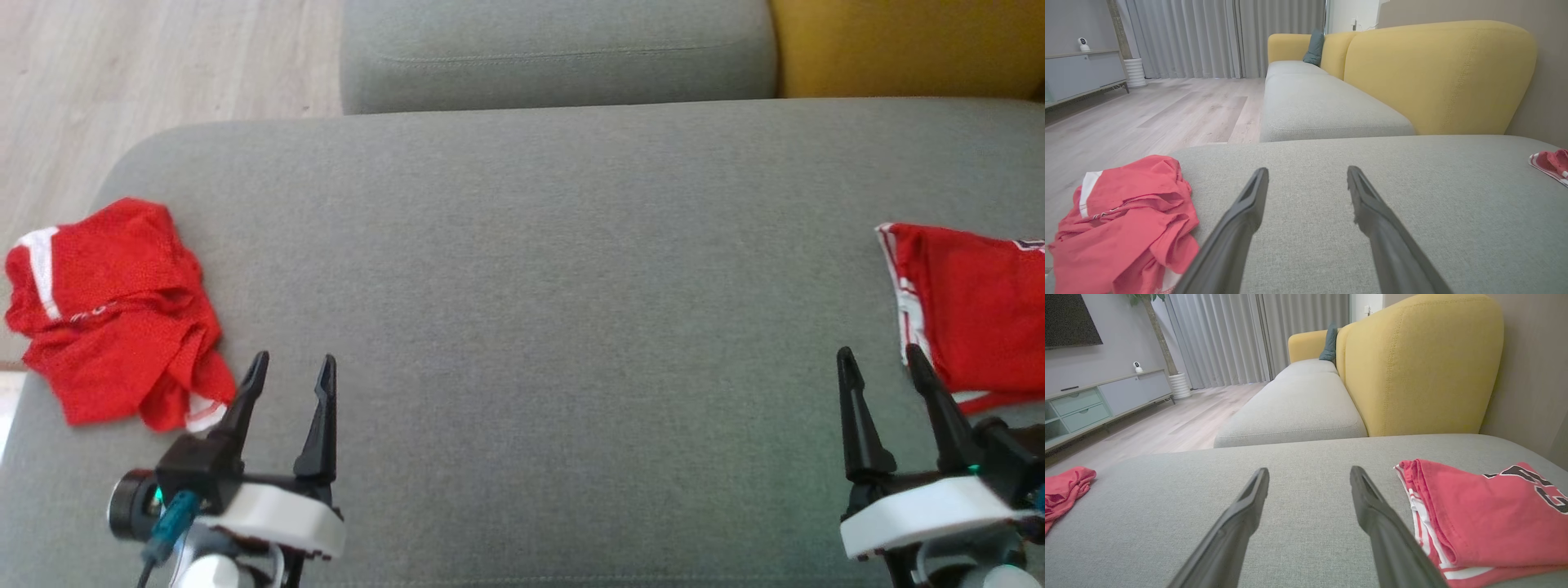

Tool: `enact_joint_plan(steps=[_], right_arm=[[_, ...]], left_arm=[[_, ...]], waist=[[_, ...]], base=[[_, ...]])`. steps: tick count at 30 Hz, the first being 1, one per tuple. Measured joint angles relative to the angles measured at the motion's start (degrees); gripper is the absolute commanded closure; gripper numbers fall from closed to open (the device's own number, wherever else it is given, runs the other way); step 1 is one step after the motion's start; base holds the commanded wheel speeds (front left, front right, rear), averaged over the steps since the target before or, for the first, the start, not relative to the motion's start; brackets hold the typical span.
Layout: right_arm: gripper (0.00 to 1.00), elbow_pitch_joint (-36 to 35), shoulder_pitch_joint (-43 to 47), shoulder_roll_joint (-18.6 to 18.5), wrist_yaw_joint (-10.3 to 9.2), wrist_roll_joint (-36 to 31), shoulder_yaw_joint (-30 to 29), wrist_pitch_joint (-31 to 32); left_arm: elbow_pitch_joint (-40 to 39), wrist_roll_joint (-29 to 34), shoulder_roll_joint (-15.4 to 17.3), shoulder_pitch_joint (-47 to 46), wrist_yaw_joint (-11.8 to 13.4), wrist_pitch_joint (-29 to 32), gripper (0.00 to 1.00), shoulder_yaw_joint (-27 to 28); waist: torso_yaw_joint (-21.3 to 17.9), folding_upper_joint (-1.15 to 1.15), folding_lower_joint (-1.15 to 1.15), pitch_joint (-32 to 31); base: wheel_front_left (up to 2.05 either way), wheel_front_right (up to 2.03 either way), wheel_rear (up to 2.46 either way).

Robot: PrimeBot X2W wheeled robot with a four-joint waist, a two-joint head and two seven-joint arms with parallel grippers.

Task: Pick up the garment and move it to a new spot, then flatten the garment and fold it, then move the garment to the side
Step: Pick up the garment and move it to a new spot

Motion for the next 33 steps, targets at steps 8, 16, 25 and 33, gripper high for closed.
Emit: enact_joint_plan(steps=[8,16,25,33], right_arm=[[0.00,-1.0,0.0,0.0,0.00,0.0,0.3,0.1],[0.00,-2.7,-0.2,0.0,0.00,-0.2,0.3,1.3],[0.00,-3.7,-0.8,0.0,0.00,-0.8,1.2,2.2],[0.00,-3.7,-1.5,0.0,0.00,-0.8,1.8,2.3]], left_arm=[[-0.3,0.8,-1.2,-2.2,0.0,0.0,0.00,0.1],[-1.0,1.4,-2.6,-6.5,-1.2,0.0,0.00,1.4],[-1.1,2.4,-3.2,-6.7,-2.9,0.0,0.00,3.8],[-1.1,3.5,-3.7,-6.7,-4.0,0.0,0.00,5.7]], waist=[[5.2,0.00,0.00,0.5],[14.5,0.00,0.00,1.4],[22.5,0.00,0.00,1.9],[24.6,0.00,0.00,2.7]], base=[[0.00,0.00,0.00],[0.00,0.00,0.00],[0.00,0.00,0.00],[0.00,0.00,0.00]])
